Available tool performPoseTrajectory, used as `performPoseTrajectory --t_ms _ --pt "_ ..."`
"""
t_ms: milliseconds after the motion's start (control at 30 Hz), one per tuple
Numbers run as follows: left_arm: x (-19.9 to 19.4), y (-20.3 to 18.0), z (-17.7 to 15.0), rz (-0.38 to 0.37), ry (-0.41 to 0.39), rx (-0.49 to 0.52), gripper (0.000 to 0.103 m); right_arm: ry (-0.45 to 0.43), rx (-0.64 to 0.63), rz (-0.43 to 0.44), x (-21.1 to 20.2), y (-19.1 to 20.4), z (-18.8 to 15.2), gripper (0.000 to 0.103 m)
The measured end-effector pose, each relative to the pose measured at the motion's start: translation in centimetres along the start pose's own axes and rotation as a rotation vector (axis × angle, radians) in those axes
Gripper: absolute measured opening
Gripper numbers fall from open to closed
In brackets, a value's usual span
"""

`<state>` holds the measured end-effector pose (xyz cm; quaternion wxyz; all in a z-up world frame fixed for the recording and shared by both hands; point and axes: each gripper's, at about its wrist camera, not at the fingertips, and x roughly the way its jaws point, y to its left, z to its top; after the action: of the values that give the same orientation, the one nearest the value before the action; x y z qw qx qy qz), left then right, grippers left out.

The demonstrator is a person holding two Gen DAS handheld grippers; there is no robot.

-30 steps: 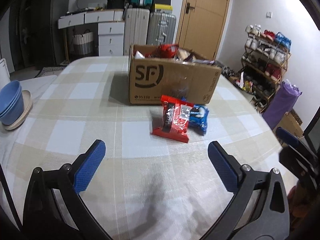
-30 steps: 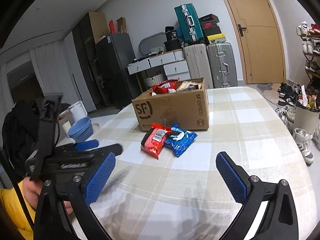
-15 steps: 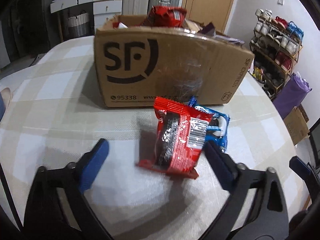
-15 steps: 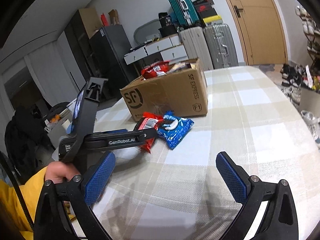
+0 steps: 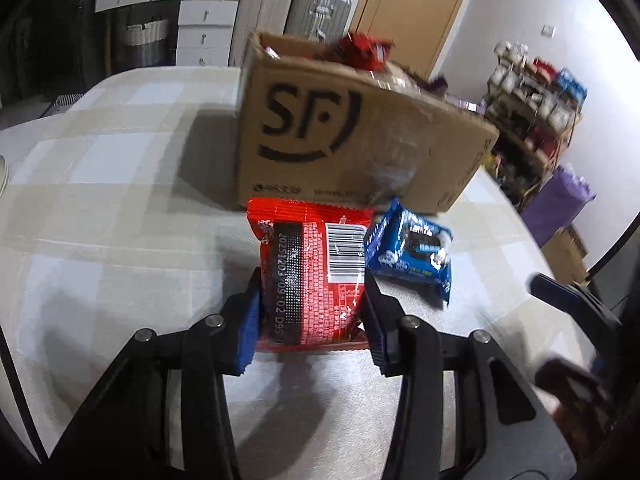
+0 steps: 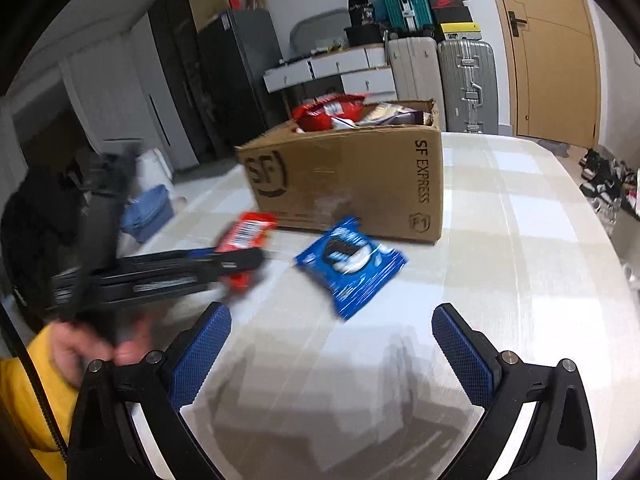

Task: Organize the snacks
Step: 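Grasp the red chocolate packet with the left tool while the right tool grasps the blue Oreo packet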

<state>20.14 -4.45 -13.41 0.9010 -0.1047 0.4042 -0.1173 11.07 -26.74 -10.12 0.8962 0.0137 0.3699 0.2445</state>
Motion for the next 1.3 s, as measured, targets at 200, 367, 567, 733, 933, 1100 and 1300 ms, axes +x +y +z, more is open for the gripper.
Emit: performPoseTrajectory --t_ms 200,367,567,733,933,1100,1300 --pt "1.0 1.0 1.3 -0.056 -0.033 -0.057 0.041 0.091 0.004 0.009 4.5 -1.2 2.4 0.102" --pt "0.5 1.6 2.1 -0.080 -0.049 -0.058 0.041 0.144 -0.011 -0.008 7.1 -1.3 3.5 0.102" --pt "-1.0 3.1 1.4 -0.099 -0.065 -0.064 0.041 0.225 -0.103 -0.037 9.7 0.0 3.9 0.090" --pt "-2.2 3.5 0.3 -0.108 -0.063 -0.073 0.041 0.232 -0.202 -0.074 10.0 1.7 3.8 0.071" --pt "-3.5 3.4 -0.8 -0.109 -0.059 -0.078 0.041 0.211 -0.181 -0.033 9.2 1.9 3.5 0.045" --pt "-3.9 3.8 -0.9 -0.107 -0.077 -0.095 0.041 0.167 -0.049 0.020 7.2 1.1 2.9 0.044" --pt "-4.1 3.4 -1.2 -0.103 -0.081 -0.076 0.041 0.063 0.116 0.109 2.4 1.4 1.0 0.044"
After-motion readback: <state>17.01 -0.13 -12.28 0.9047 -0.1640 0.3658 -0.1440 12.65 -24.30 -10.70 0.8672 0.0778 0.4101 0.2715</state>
